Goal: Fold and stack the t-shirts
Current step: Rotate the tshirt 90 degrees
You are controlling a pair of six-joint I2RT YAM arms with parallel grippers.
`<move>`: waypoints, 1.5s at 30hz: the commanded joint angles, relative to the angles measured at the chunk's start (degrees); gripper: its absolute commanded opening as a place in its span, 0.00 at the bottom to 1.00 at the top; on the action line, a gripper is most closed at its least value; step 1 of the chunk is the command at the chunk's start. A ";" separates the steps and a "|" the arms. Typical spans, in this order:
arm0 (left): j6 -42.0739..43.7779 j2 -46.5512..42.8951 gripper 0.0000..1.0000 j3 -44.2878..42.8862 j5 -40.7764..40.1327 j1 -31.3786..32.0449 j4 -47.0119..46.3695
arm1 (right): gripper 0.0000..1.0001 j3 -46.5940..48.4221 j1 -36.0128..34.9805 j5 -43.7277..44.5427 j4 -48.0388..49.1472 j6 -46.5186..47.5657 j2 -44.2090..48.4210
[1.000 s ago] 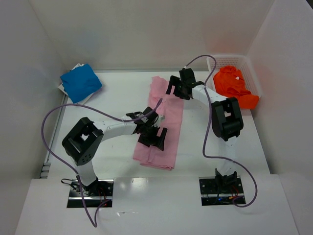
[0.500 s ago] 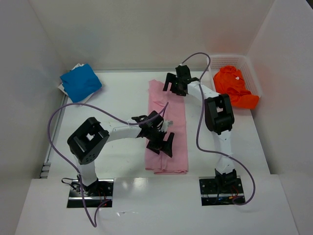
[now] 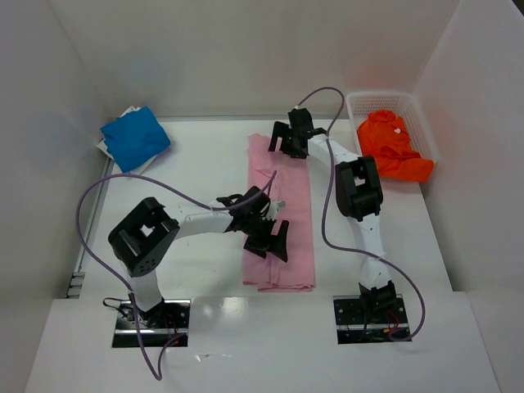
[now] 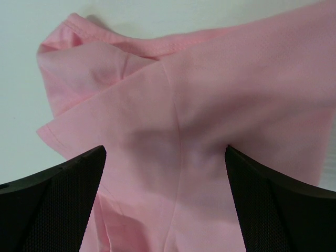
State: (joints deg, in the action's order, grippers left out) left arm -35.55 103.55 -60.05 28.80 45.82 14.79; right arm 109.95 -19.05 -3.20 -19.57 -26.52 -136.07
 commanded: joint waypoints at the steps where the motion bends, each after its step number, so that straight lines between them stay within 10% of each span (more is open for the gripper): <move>1: -0.30 0.52 1.00 4.24 -6.46 -1.61 4.02 | 0.99 5.52 -1.43 -0.23 -1.17 0.51 -3.32; 23: 4.43 -2.12 1.00 4.51 -7.53 -8.38 7.09 | 0.99 33.93 -2.57 0.38 -13.65 2.17 -16.78; 37: 10.15 -21.26 1.00 -4.37 -14.28 -8.38 12.19 | 1.00 -11.31 -0.46 1.62 -1.35 1.13 30.31; 45: -0.30 -34.36 1.00 8.86 -19.92 -8.38 7.81 | 1.00 -43.36 -0.46 0.05 0.76 -5.28 57.36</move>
State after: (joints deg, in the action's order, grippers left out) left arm -30.55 73.23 -56.64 11.14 37.58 24.47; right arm 77.56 -19.49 -2.02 -19.27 -27.97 -83.31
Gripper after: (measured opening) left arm 0.998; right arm 0.999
